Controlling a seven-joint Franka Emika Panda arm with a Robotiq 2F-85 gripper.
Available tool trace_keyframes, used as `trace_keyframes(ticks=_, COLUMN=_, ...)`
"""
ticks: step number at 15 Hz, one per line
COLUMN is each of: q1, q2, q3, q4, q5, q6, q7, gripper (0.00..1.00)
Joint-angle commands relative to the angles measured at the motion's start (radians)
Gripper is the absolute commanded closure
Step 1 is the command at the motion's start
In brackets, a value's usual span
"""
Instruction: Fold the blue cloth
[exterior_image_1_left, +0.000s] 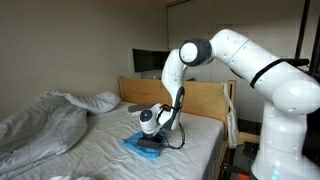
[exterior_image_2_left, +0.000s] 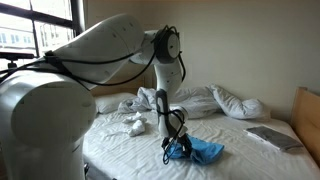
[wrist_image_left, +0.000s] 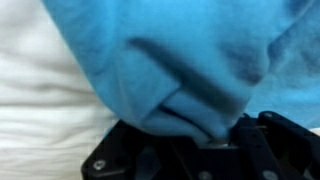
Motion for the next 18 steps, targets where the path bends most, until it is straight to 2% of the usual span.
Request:
trace_keyframes(ticks=1, q1=-0.040, q2=-0.015, q3=-0.008, q4=-0.078, q5=0.043, q6=0.053, q7=0.000, gripper=0.89)
trace_keyframes(ticks=4, q1=-0.050, q2=-0.023, q3=-0.013, q4=-0.094, q5=0.052, q6=0.070, q7=0.000, gripper=0.86)
trace_keyframes(ticks=5, q1=-0.054, q2=-0.028, q3=-0.009, q4=-0.102, q5=0.052, q6=0.069, q7=0.000, gripper=0.59)
trace_keyframes(ticks=7, q1=-0.045, q2=-0.036, q3=-0.007, q4=-0.094, q5=0.050, q6=0.067, q7=0.000, gripper=0.53)
trace_keyframes(ticks=14, q1=-0.001, q2=-0.084, q3=0.011, q4=-0.093, q5=0.029, q6=0.050, q7=0.000, gripper=0.07)
trace_keyframes(ticks=15, q1=0.003, q2=-0.082, q3=0.015, q4=-0.092, q5=0.028, q6=0.044, q7=0.000, gripper=0.02)
trace_keyframes(ticks=18, q1=0.008, q2=-0.062, q3=0.029, q4=-0.090, q5=0.041, q6=0.042, q7=-0.026, gripper=0.00)
